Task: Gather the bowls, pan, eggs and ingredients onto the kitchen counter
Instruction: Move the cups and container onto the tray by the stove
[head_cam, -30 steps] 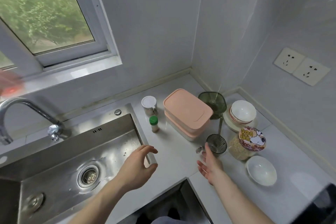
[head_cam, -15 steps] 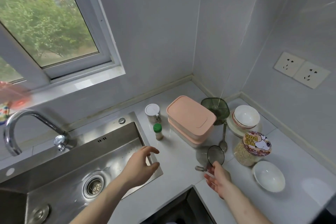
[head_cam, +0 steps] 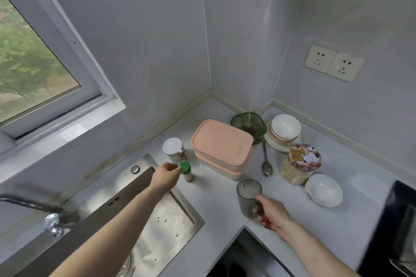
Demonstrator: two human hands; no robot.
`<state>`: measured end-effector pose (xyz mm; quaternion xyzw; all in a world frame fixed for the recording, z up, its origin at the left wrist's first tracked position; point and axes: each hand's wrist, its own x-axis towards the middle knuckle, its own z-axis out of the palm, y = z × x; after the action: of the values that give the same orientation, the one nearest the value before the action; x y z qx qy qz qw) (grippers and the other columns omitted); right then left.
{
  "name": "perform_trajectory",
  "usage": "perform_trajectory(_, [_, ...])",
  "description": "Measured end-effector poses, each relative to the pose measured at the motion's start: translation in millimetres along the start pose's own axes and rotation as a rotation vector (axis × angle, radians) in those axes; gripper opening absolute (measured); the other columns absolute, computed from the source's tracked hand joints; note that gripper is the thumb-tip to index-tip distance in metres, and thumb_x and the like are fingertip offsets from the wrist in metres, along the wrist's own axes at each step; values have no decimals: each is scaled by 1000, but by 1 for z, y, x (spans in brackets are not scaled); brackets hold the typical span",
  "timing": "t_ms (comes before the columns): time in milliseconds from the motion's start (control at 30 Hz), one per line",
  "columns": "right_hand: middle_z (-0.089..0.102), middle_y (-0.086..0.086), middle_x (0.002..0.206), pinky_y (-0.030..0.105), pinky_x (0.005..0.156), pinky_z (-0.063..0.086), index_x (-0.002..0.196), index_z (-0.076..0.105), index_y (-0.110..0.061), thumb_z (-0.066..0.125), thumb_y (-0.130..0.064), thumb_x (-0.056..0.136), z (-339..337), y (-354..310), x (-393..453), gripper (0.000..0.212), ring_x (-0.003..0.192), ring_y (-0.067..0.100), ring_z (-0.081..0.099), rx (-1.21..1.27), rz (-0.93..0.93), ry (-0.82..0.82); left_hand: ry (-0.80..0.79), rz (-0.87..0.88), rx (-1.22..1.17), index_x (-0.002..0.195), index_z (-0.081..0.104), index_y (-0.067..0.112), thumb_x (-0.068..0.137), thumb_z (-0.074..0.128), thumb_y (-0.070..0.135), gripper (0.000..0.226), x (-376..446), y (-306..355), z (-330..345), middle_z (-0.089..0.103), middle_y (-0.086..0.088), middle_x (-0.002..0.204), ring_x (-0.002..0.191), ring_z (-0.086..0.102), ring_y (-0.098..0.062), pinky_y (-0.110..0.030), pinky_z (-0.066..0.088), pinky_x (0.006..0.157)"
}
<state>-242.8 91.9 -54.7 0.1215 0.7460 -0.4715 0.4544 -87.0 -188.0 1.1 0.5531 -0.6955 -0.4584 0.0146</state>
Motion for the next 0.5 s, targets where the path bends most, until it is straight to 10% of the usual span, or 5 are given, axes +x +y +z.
perform_trajectory(300, [68, 4, 69, 22, 47, 39, 99, 64, -8, 63, -30, 94, 8, -8, -35, 22, 47, 14, 48, 61, -62, 64, -112, -249, -216, 71, 46, 13, 98, 60, 39, 41, 75, 37, 16, 50, -6, 106, 103, 44, -25, -38, 37, 104])
perform_trajectory(433, [67, 5, 71, 24, 48, 40, 101, 63, -9, 64, -30, 95, 6, -6, -51, 22, 48, 14, 47, 151, -64, 100, -123, -302, -256, 78, 52, 9, 97, 63, 32, 32, 109, 23, 24, 50, -7, 112, 102, 44, -24, -37, 38, 99])
perform_trajectory(500, [68, 5, 71, 24, 47, 40, 101, 63, -8, 65, -29, 95, 6, -4, -58, 21, 47, 14, 47, 184, -60, 120, -76, -289, -252, 111, 59, 0, 94, 65, 20, 27, 119, 15, 19, 50, -10, 112, 98, 47, -25, -35, 40, 85])
